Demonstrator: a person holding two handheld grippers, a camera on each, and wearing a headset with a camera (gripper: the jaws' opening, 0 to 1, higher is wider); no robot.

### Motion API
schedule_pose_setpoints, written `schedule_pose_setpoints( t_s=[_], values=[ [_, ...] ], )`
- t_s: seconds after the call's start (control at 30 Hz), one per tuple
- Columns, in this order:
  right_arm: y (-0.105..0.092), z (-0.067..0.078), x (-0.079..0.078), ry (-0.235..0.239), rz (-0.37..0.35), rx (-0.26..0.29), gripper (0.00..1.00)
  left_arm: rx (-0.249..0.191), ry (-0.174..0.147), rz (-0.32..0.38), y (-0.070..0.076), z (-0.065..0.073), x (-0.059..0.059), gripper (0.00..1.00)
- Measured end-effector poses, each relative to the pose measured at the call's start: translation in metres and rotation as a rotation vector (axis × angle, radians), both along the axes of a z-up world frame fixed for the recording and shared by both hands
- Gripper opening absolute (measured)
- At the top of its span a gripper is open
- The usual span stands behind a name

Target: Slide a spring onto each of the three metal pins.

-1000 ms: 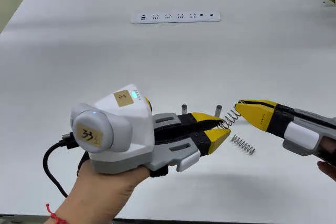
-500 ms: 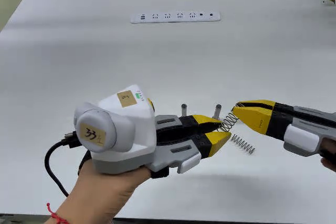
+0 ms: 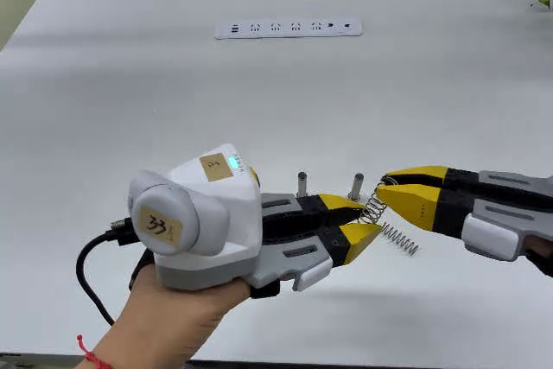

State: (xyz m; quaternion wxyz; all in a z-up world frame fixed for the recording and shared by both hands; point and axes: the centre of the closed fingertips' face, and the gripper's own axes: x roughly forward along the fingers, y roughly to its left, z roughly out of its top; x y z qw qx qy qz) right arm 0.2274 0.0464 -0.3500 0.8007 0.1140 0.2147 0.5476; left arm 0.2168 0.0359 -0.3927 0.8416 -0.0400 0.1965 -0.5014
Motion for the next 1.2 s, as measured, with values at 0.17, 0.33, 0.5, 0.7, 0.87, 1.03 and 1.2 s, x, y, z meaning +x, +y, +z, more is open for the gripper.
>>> schedule_pose_setpoints(
  t_s=[0.17,0.33,0.5,0.7,0.87,1.03,1.2],
  values=[
    [0.0014,0.0002,-0.0016,-0.039,0.024,-0.042,0.11,0.005,-0.006,-0.004,-0.0005,-0.0002,-0.0002,0.11],
    [-0.0008,-0.0022,-0.0016,-0.068,0.045,-0.074,0.11,0.01,-0.012,-0.012,-0.0012,-0.0007,-0.0015,0.11],
    [0.0,-0.0023,-0.0035,-0.089,0.06,-0.098,0.11,0.017,-0.023,-0.021,-0.0015,-0.0011,-0.0027,0.11],
    [0.0014,-0.0019,-0.006,-0.114,0.077,-0.125,0.11,0.022,-0.028,-0.033,-0.0026,-0.0013,-0.0044,0.11],
    [0.0017,-0.0014,-0.0063,-0.122,0.081,-0.131,0.12,0.022,-0.035,-0.035,-0.0026,-0.0009,-0.0053,0.1],
    [0.0,-0.0034,-0.0066,-0.133,0.1,-0.151,0.12,0.014,-0.037,-0.036,-0.0019,0.0003,-0.0064,0.1],
    [-0.0017,-0.0003,-0.0099,-0.145,0.165,-0.187,0.18,0.018,-0.041,-0.041,-0.0017,0.0,-0.0067,0.1]
  ],
)
